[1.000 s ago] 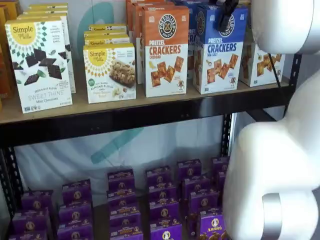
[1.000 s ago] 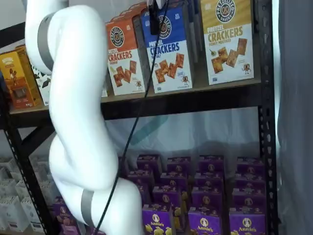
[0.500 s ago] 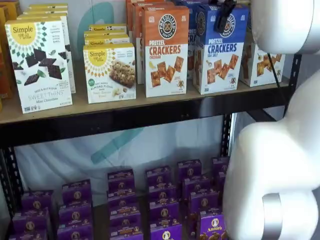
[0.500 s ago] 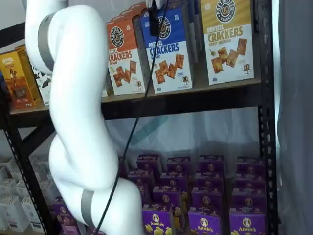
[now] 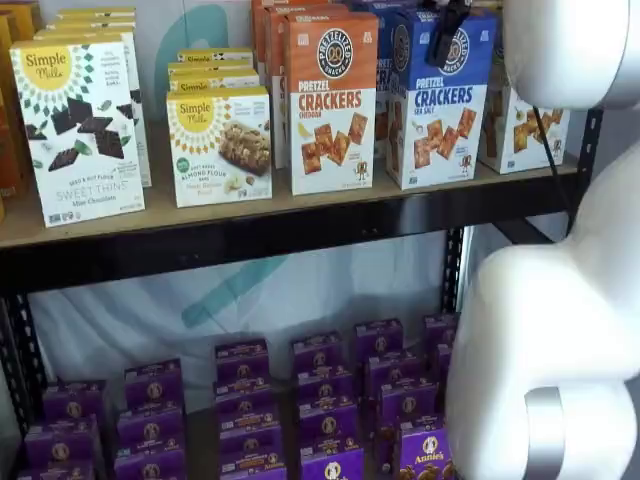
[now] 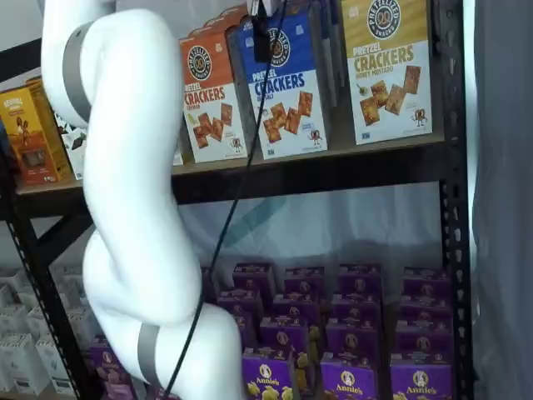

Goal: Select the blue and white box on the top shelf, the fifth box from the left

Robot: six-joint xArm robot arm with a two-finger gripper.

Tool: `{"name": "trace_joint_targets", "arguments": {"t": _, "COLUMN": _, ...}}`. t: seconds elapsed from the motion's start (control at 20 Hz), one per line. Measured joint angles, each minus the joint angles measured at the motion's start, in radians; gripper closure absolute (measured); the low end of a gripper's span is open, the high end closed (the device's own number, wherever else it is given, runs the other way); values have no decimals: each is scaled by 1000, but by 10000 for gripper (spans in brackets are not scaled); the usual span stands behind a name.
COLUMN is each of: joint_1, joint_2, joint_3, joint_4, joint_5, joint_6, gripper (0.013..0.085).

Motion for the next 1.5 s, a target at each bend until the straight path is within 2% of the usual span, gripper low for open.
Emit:
{"name": "trace_joint_targets", "arguments": {"t": 0.5, "joint_1": -9, "joint_2": -22, "joint_3": -11, "joint_4": 3, "joint_5": 59, "joint_6": 1, "gripper": 410}}
{"name": "trace_joint_targets", "arguments": {"t": 0.65, "joint_1": -19, "joint_2": -37, "joint_3": -20, "joint_4": 3, "joint_5": 107, "joint_6": -2, "gripper": 410}}
{"name": "trace_joint_targets", "arguments": {"t": 0.9, "joint_1": -25, "joint_2": -113, "joint_3": 38, "joint_4": -26, "joint_5": 129, "joint_6": -16, "gripper": 410}}
{"name": "trace_joint_targets", "arguments": {"t": 1.5, "joint_1": -57, "joint_2": -286, "joint_3": 216, "joint_4": -40, "joint_5": 173, "joint_6": -52, "gripper": 410}}
